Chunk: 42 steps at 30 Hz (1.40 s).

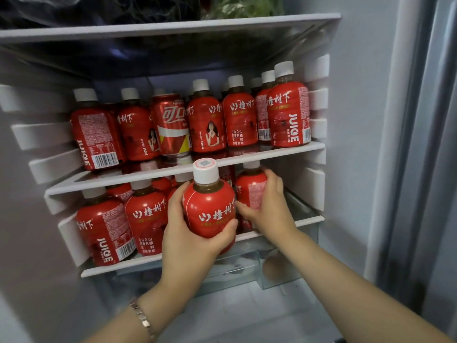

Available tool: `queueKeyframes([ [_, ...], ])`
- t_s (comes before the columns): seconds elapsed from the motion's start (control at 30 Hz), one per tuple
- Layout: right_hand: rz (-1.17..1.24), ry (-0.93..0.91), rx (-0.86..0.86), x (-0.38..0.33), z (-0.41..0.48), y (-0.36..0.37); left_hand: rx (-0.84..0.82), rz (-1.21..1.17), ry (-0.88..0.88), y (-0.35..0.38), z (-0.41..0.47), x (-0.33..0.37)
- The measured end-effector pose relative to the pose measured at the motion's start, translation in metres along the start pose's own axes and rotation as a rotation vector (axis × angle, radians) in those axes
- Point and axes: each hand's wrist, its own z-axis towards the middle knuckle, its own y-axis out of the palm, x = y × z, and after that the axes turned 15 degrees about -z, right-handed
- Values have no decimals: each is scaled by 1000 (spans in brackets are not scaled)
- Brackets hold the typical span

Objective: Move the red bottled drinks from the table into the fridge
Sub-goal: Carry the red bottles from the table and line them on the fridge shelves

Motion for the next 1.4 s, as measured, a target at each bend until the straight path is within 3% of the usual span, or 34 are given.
queueKeyframes([
  [0.17,-147,-10,-296,-3,22,-8,5,55,-50,0,-1,1],
  [0.23,30,60,-136,-8,19,-22,-20,97,-75,-1,-2,3],
  [0.33,514,139,179,-22,-6,-38,-48,133,-121,6,-2,1],
  [0.4,631,2,82,-28,-22,-38,-45,135,-158,15,1,-2],
  [0.5,417,-63,-210,-28,-34,-29,-137,96,-193,32,6,-13],
  [0.67,241,24,-102,-19,-24,-16,-344,326,-183,42,17,-19],
  [0.73,219,65,-47,-18,-18,-12,-406,628,-108,33,21,-14],
  [0.83,183,114,-39,-11,-4,-6,-429,876,353,10,25,-8],
  [0.9,247,95,-79,-7,5,0,-313,915,556,-4,28,-10],
  [0.97,301,84,-140,-6,13,10,-216,971,648,-7,33,-7],
  [1.07,276,61,-189,-13,26,30,-220,1084,690,-3,35,-1],
  [1.2,307,46,-317,-17,40,45,-186,1079,573,-18,38,-31],
  [1.4,386,158,-591,6,56,42,-174,1078,601,-20,44,-45],
])
